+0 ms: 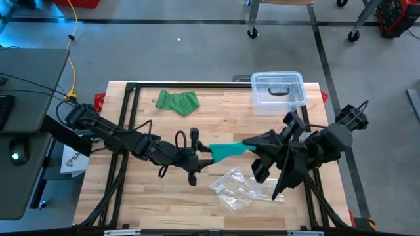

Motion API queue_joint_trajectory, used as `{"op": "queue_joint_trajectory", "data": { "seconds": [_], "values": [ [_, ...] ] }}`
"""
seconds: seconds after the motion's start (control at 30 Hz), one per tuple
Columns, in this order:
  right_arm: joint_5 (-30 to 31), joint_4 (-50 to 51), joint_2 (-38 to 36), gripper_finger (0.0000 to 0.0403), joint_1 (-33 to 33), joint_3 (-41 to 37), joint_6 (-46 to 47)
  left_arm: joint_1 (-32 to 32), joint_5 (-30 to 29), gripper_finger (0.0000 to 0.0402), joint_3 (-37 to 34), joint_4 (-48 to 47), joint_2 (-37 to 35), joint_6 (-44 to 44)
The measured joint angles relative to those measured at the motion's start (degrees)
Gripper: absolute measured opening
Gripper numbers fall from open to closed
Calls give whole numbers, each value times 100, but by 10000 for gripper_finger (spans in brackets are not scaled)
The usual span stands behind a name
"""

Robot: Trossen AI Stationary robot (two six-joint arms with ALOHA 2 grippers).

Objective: Roll bandage
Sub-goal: Roll the blue bandage

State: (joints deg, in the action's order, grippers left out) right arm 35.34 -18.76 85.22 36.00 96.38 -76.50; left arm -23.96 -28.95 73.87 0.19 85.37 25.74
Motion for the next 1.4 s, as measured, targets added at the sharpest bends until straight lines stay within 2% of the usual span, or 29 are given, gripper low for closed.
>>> {"op": "queue_joint_trajectory", "data": {
  "seconds": [0.33,0.6,0.67,0.77,0.93,1.03,1.23,1.4],
  "values": [
    [28,654,29,0,305,-2,632,148,-551,99,0,282,-30,203],
    [638,788,29,0,763,-2,705,71,-509,79,-4,236,-340,277],
    [700,810,29,0,816,-2,709,38,-455,74,-205,421,-478,300],
    [777,947,29,0,849,-4,814,20,-413,68,-870,1194,-798,308],
    [621,1263,29,0,759,-7,1231,27,-181,63,-2141,3568,-1225,494],
    [498,1299,34,0,626,-9,1367,25,41,63,-2602,4620,-1275,522],
    [75,1391,34,0,367,-9,1681,32,289,64,-2808,4914,-1280,20],
    [-61,1522,34,0,253,-9,1800,32,309,87,-2814,4907,-1280,-288]
  ]
}}
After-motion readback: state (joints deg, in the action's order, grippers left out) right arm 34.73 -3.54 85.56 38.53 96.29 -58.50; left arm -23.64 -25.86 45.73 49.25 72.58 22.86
